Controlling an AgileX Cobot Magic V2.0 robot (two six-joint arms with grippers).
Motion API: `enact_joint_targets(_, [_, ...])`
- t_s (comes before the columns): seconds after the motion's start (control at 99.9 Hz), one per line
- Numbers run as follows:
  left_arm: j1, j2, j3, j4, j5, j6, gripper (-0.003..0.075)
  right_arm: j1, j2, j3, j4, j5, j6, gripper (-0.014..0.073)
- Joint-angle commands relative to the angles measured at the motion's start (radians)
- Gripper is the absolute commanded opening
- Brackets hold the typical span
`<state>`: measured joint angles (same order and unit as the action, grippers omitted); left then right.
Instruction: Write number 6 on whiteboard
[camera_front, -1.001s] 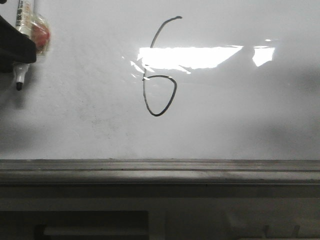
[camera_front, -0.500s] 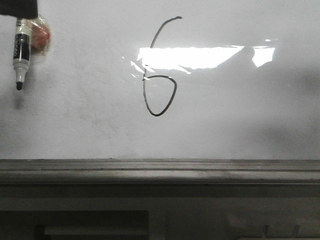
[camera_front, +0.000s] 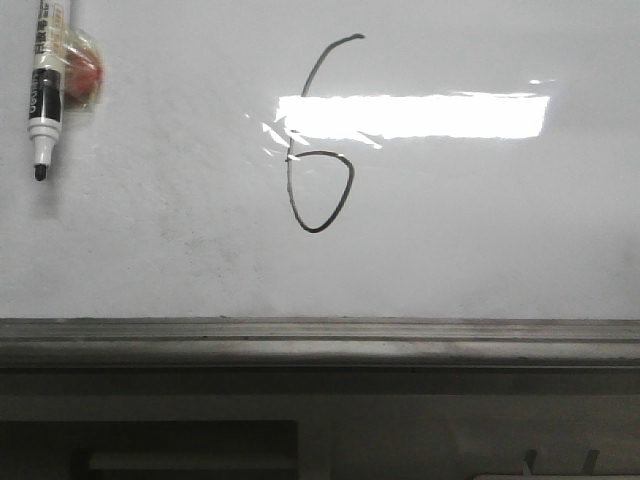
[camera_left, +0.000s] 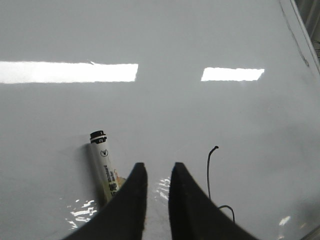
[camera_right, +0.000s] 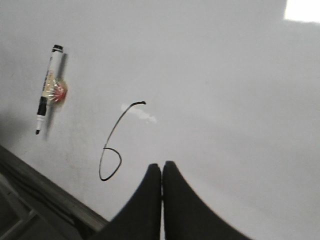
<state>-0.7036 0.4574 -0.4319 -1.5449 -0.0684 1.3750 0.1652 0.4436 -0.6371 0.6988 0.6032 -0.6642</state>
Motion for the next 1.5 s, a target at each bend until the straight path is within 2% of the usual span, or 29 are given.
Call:
enact_joint_targets(0.0, [0.003, -0.046, 0.016, 0.05, 0.033, 0.008, -0.002, -0.004, -0.089, 0.067, 0.035, -0.137, -0.029, -0.0065])
enact_joint_targets(0.22, [0.003, -0.242, 0.151, 0.083, 0.047, 0.008, -0.002, -0.004, -0.354, 0.295, 0.033, -0.238, -0.035, -0.0065])
enact_joint_targets(0.36, [0.003, -0.358, 0.213, 0.08, 0.016, 0.008, -0.002, -0.004, -0.44, 0.38, 0.052, -0.256, -0.035, -0.0065])
enact_joint_targets(0.54, [0.003, -0.408, 0.233, 0.015, -0.052, 0.008, -0.002, -0.004, -0.452, 0.393, 0.059, -0.291, -0.035, -0.0065])
enact_joint_targets(0.65, [0.003, -0.408, 0.233, -0.034, -0.049, 0.008, -0.002, -0.004, -0.452, 0.407, 0.059, -0.304, -0.035, -0.0065])
enact_joint_targets(1.341, [0.003, -0.408, 0.233, -0.036, -0.051, 0.008, -0.002, -0.004, -0.452, 0.41, 0.061, -0.306, -0.035, -0.0065])
enact_joint_targets(1.431, [0.003, -0.408, 0.233, 0.047, -0.051, 0.008, -0.002, -0.004, -0.452, 0.41, 0.061, -0.306, -0.035, -0.0065])
enact_joint_targets(1.491, [0.003, -0.406, 0.233, 0.206, -0.051, -0.048, -0.002, -0.004, -0.452, 0.41, 0.061, -0.306, -0.035, -0.0065])
